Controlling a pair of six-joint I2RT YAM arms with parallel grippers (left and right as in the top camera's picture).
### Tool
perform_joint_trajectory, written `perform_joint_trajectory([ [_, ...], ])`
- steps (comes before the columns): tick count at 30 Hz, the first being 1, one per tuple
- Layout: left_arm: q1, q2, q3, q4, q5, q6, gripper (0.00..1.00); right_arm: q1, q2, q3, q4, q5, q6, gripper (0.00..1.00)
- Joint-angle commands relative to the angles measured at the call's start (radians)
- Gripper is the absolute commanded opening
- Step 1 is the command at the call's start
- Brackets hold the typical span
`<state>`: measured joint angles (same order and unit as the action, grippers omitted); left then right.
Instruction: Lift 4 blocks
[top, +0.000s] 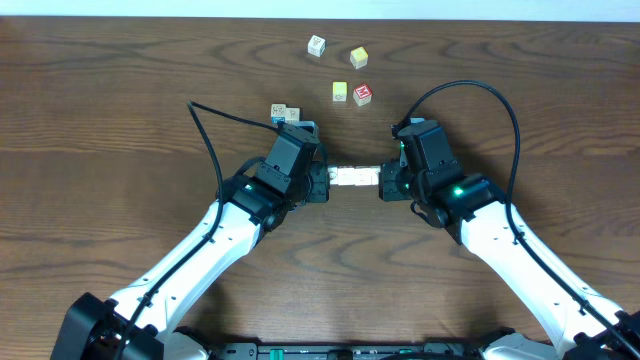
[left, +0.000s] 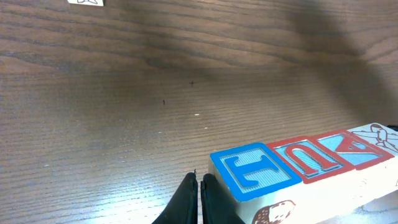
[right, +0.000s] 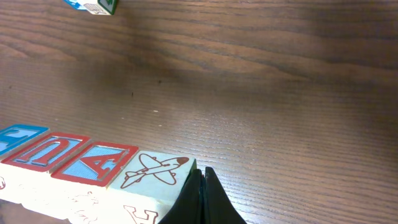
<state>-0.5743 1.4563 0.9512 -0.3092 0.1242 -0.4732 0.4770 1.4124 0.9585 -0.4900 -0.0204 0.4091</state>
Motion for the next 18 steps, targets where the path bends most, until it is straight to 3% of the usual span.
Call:
perform_joint_trajectory([
  [1,-0.067,-0.022,0.081,0.041,0.208,0.009,0.07,0.061,-0.008,0.039,0.033,-0.283,-0.002,0.01],
  [18,-0.067,-0.084,0.085,0.041,0.203,0.013,0.07,0.061,-0.011,0.076,0.024,-0.288,-0.002,0.01],
])
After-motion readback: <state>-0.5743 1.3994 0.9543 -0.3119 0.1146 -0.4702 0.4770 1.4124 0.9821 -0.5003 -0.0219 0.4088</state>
